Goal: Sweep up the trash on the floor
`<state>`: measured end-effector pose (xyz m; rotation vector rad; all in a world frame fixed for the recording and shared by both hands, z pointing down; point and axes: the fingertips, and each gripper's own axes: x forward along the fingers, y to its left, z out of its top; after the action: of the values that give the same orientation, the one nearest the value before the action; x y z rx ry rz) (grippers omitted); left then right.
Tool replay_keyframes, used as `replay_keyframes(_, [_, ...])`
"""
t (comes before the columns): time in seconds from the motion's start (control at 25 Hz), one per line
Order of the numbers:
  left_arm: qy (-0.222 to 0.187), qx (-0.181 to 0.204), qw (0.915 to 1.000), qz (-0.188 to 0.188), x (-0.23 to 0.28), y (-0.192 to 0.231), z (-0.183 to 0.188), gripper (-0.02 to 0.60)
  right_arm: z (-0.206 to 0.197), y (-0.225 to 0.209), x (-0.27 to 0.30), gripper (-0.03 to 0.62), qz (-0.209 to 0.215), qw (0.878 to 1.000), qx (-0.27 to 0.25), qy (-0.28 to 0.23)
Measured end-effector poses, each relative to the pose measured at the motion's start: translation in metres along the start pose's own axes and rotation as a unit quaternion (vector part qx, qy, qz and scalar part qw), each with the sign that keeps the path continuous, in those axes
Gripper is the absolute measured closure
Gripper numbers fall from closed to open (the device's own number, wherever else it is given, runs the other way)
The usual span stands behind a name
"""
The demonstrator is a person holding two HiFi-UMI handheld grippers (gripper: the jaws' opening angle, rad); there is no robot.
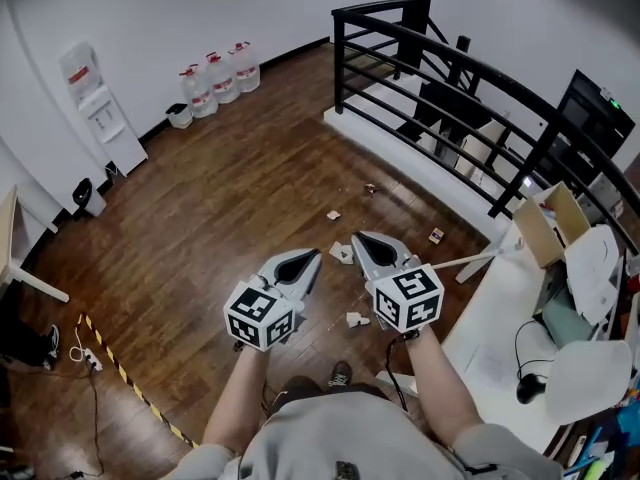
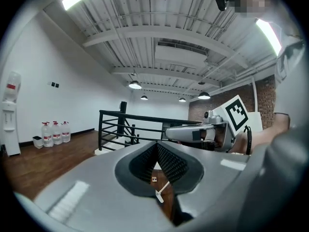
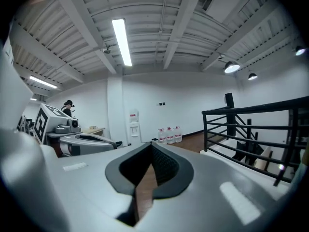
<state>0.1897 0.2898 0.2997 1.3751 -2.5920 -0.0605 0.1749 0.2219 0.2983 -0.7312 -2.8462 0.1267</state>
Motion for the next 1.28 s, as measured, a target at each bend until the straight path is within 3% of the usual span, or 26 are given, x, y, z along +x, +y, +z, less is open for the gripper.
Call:
replay_keyframes(0.24, [0.011, 0.014, 0.9963, -0.084, 0.082, -0.009, 0.013, 0.577, 0.008, -0.076, -0.010, 0.594, -0.077, 0.997, 0.020, -0.015])
replay_keyframes(0.48, [0.022, 0.009, 0.9848, -0.172, 0.149, -0.001, 0.013, 0.577, 0.012, -0.137, -0.007, 0.594, -0.166, 0.986, 0.026, -0.012])
replay_keyframes(0.68, [0.026, 0.018, 0.9695, -0.243, 0.207, 0.019, 0.016, 0.577, 0.016, -0.182, 0.012, 0.594, -0.231, 0.972, 0.028, 0.001])
replay_keyframes(1.0, [0.050, 0.025, 0.9391, -0.339, 0.272, 0.050, 0.011, 0.577, 0.019, -0.233, 0.036, 0.594, -0.340, 0.939, 0.051, 0.012])
replay_keyframes(1.28, [0.073, 0.016, 0.9101, -0.408, 0.309, 0.032, -0.004, 0.577, -0.008, -0.251, 0.010, 0.594, -0.422, 0.902, 0.080, 0.034])
